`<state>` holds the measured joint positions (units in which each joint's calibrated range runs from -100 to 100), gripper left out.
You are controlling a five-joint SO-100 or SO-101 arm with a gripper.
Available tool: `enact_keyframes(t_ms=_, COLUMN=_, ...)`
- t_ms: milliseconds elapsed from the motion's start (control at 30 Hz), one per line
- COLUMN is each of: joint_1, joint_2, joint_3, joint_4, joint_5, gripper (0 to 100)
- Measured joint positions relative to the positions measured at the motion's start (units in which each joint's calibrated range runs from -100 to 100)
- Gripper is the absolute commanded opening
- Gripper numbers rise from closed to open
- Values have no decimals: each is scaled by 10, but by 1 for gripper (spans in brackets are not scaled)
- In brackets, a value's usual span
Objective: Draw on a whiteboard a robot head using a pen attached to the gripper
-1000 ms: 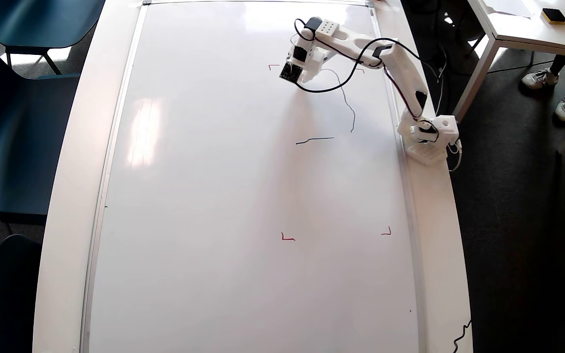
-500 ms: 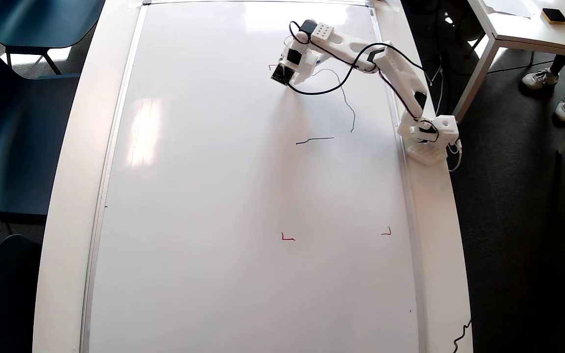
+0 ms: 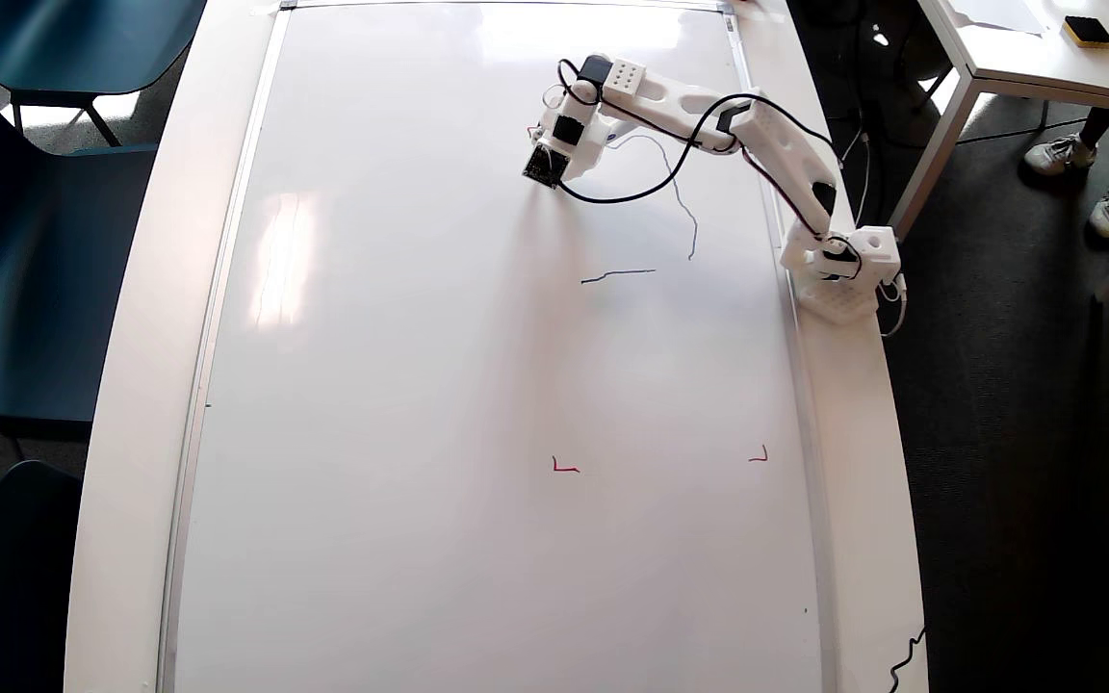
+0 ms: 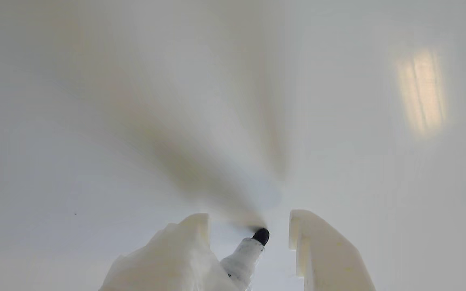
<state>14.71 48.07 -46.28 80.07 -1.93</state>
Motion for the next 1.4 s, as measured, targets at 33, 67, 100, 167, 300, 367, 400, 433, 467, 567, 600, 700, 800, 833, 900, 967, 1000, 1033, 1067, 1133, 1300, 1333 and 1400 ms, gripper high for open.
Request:
enact_keyframes(t_ms=33, joint_1=-5, joint_2=0, joint_3=0, joint_4=0, joint_5=0, gripper=12)
enact_keyframes(t_ms=67, joint_1=-9, joint_2=0, joint_3=0, joint_4=0, joint_5=-4, gripper=12)
enact_keyframes(t_ms=100, joint_1=-11, joint_2=0, joint_3=0, joint_4=0, joint_5=-5, gripper=12)
enact_keyframes(t_ms=167, joint_1=-19, joint_2=0, joint_3=0, joint_4=0, joint_5=-11, gripper=12)
enact_keyframes(t_ms=300, joint_1=-40, joint_2=-1, joint_3=2, joint_4=4, joint_5=-12, gripper=12)
enact_keyframes(t_ms=367, joint_1=-52, joint_2=-3, joint_3=11, joint_4=5, joint_5=-12, gripper=12)
enact_keyframes(t_ms=400, joint_1=-55, joint_2=-3, joint_3=14, joint_4=5, joint_5=-12, gripper=12)
enact_keyframes(t_ms=433, joint_1=-59, joint_2=-3, joint_3=22, joint_4=5, joint_5=-13, gripper=12)
enact_keyframes(t_ms=467, joint_1=-62, joint_2=-5, joint_3=28, joint_4=5, joint_5=-13, gripper=12)
enact_keyframes(t_ms=567, joint_1=-70, joint_2=-12, joint_3=41, joint_4=5, joint_5=-13, gripper=12)
enact_keyframes(t_ms=600, joint_1=-72, joint_2=-18, joint_3=48, joint_4=4, joint_5=-13, gripper=12)
enact_keyframes(t_ms=700, joint_1=-84, joint_2=-38, joint_3=80, joint_4=3, joint_5=-13, gripper=12)
enact_keyframes(t_ms=800, joint_1=-91, joint_2=-45, joint_3=90, joint_4=3, joint_5=-19, gripper=12)
enact_keyframes(t_ms=833, joint_1=-97, joint_2=-46, joint_3=93, joint_4=3, joint_5=-22, gripper=12)
enact_keyframes(t_ms=900, joint_1=-101, joint_2=-46, joint_3=93, joint_4=3, joint_5=-22, gripper=12)
enact_keyframes(t_ms=967, joint_1=-108, joint_2=-47, joint_3=94, joint_4=3, joint_5=-22, gripper=12)
enact_keyframes(t_ms=1000, joint_1=-115, joint_2=-47, joint_3=94, joint_4=5, joint_5=-22, gripper=12)
enact_keyframes(t_ms=1033, joint_1=-118, joint_2=-47, joint_3=94, joint_4=5, joint_5=-22, gripper=12)
enact_keyframes(t_ms=1067, joint_1=-120, joint_2=-49, joint_3=94, joint_4=5, joint_5=-22, gripper=12)
enact_keyframes(t_ms=1133, joint_1=-124, joint_2=-53, joint_3=98, joint_4=5, joint_5=-22, gripper=12)
enact_keyframes(t_ms=1300, joint_1=-146, joint_2=-64, joint_3=104, joint_4=5, joint_5=-29, gripper=12)
enact_keyframes(t_ms=1333, joint_1=-149, joint_2=-65, joint_3=107, joint_4=5, joint_5=-29, gripper=12)
enact_keyframes(t_ms=1400, joint_1=-153, joint_2=-69, joint_3=117, joint_4=5, joint_5=-30, gripper=12)
